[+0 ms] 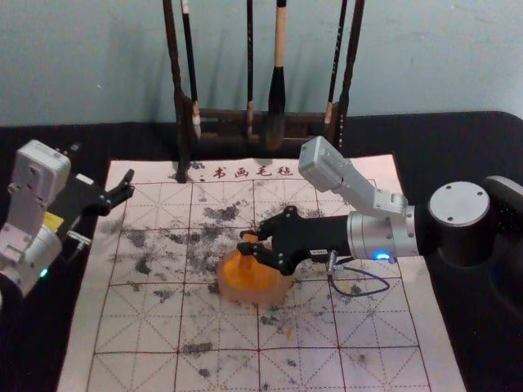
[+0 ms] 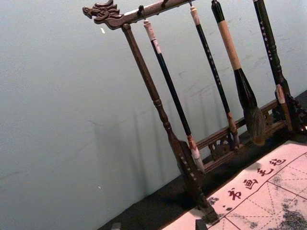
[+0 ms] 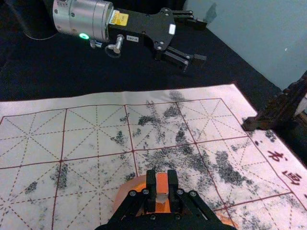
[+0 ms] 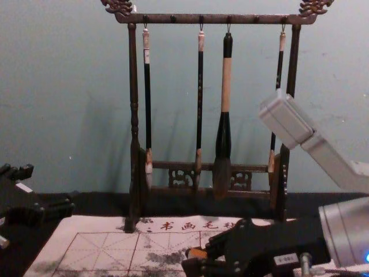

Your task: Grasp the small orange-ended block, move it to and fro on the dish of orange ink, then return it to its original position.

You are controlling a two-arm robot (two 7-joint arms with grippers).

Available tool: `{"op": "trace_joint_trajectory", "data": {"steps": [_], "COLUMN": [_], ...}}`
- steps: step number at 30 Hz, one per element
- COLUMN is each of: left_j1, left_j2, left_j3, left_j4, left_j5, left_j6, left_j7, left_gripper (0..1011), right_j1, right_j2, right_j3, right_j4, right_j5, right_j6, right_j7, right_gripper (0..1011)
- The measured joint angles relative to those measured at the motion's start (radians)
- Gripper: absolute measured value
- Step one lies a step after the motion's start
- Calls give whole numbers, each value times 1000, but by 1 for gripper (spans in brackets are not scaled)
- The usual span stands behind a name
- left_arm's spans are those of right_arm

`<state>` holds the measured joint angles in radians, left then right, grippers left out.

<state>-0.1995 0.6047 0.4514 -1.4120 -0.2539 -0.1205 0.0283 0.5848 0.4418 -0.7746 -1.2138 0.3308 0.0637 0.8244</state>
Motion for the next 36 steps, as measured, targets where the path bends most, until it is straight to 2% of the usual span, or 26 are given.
{"op": "trace_joint_trajectory", "data": {"steps": [20, 30, 36], "left_j1": [0, 0, 0], "left_j2": [0, 0, 0], "left_j3": [0, 0, 0], "left_j4": [0, 0, 0], "left_j5": [0, 0, 0], "left_j6": [0, 0, 0], "left_j7": [0, 0, 0], "left_gripper": [1001, 1001, 1001], "right_j1": [-4, -20, -36], "right_j2": [14, 45, 82], "right_j3": [16, 43, 71], "right_j4": [-12, -77, -137], "right_j5": [-4, 18, 43], "right_j6": [-2, -2, -3], "right_j7": [-8, -13, -19], "right_gripper": [149, 149, 149]}}
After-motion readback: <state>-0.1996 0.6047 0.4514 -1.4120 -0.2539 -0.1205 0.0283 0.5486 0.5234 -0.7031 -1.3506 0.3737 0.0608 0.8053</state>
